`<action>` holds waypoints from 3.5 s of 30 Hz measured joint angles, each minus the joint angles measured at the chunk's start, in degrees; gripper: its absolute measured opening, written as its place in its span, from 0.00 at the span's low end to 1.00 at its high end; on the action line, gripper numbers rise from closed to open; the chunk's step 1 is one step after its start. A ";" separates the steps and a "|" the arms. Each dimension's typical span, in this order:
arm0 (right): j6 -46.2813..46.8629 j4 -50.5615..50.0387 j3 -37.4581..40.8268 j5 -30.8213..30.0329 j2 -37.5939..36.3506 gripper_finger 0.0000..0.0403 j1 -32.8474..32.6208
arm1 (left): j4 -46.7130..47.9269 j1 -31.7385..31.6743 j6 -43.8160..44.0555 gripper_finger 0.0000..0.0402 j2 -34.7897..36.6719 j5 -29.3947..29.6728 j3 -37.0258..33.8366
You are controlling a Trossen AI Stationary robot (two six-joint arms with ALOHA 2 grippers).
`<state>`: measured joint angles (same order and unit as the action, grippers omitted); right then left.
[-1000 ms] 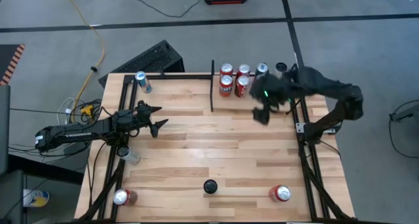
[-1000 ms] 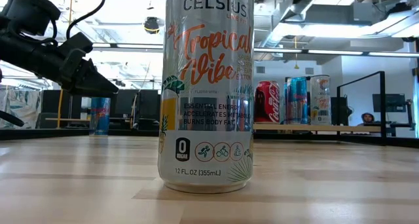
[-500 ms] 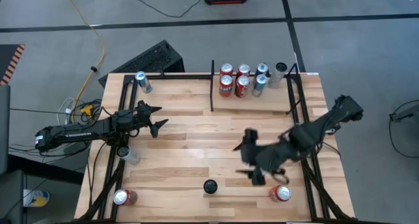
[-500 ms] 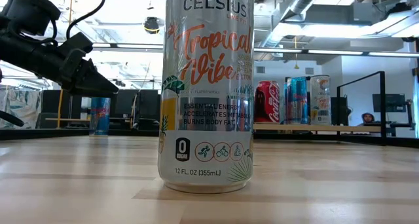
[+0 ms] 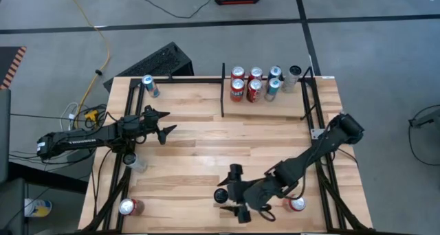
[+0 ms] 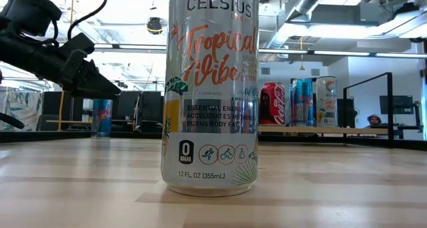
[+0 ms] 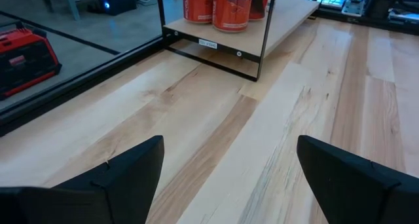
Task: Place canned beverage on shelf
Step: Put the bottom white-yellow soda can on the shelf aligned with the other soda can
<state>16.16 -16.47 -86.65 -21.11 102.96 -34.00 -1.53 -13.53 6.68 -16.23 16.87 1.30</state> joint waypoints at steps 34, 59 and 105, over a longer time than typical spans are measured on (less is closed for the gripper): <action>13.86 -6.02 -0.04 -5.90 7.97 0.90 -0.52 | 0.01 -0.01 0.00 0.83 0.00 0.01 0.00; 13.86 -5.32 -0.04 -6.97 7.97 0.68 -1.22 | 0.00 -0.01 0.00 0.83 -0.01 -0.01 0.00; 21.58 -42.77 35.19 -19.72 -51.11 0.68 41.41 | 0.01 0.00 0.00 0.83 -0.02 0.00 0.00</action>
<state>37.75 -59.23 -51.47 -40.83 51.85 7.42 -1.53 -13.53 6.68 -16.24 16.87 1.30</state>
